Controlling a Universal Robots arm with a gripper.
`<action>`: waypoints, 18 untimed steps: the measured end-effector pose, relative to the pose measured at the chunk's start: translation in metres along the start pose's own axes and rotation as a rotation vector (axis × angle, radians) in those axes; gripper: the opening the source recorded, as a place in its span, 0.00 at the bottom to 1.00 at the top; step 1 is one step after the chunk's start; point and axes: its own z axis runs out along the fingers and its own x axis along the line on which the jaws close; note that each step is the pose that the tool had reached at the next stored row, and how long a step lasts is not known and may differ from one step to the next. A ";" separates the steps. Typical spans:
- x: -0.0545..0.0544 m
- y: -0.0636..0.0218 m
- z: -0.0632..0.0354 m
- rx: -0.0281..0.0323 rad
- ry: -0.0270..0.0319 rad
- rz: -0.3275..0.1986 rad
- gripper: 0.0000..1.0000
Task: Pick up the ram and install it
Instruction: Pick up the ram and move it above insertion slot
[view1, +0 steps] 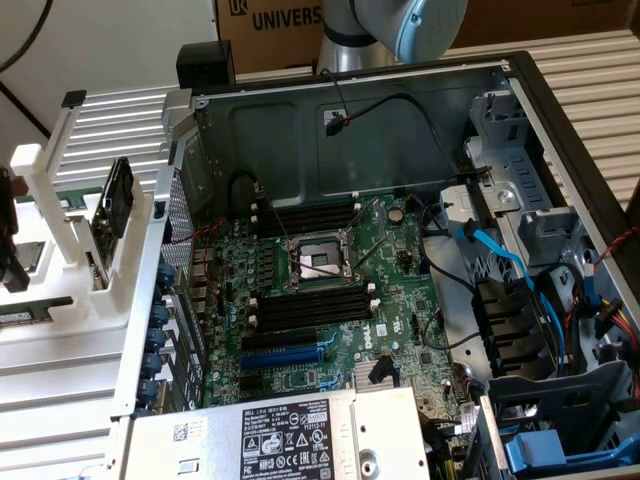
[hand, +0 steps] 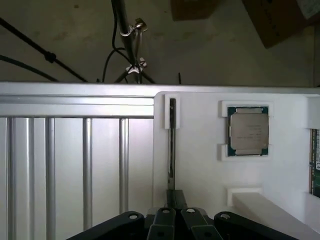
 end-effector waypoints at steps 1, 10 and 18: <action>0.000 -0.0003 0.0020 -0.0042 0.0001 0.000 0.10; -0.003 -0.0009 0.0058 -0.0090 0.0002 0.000 0.10; -0.003 -0.0009 0.0058 -0.0090 0.0002 0.000 0.10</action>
